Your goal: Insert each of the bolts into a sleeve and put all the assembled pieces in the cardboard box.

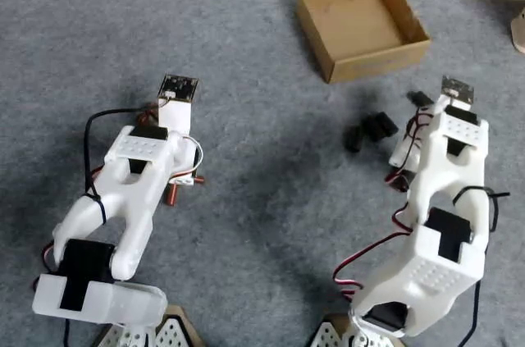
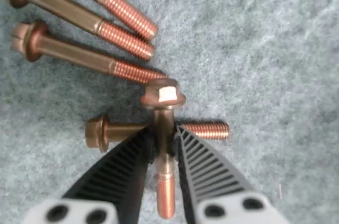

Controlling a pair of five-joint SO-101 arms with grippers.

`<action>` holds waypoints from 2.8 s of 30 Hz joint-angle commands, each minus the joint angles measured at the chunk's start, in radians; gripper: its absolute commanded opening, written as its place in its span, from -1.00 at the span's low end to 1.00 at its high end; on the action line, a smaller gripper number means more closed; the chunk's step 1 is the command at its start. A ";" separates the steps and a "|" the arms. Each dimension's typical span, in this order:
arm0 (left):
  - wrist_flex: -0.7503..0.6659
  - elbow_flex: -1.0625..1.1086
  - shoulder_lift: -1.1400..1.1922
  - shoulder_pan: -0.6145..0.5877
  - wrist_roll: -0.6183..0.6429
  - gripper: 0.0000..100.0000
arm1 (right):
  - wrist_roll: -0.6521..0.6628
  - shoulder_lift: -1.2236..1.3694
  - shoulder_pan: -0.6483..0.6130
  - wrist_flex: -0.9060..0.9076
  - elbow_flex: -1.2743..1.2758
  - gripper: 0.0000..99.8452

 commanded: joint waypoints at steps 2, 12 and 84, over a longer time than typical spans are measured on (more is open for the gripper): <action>-0.015 0.004 -0.013 -0.005 -0.008 -0.99 | -0.009 -0.002 -0.044 -0.004 -0.041 -0.59; -0.015 0.005 -0.013 -0.007 -0.008 -0.99 | -0.029 0.024 -0.039 -0.111 -0.012 -0.85; -0.020 0.005 -0.013 -0.008 -0.008 -0.99 | -0.077 0.177 0.114 0.222 -0.341 -0.59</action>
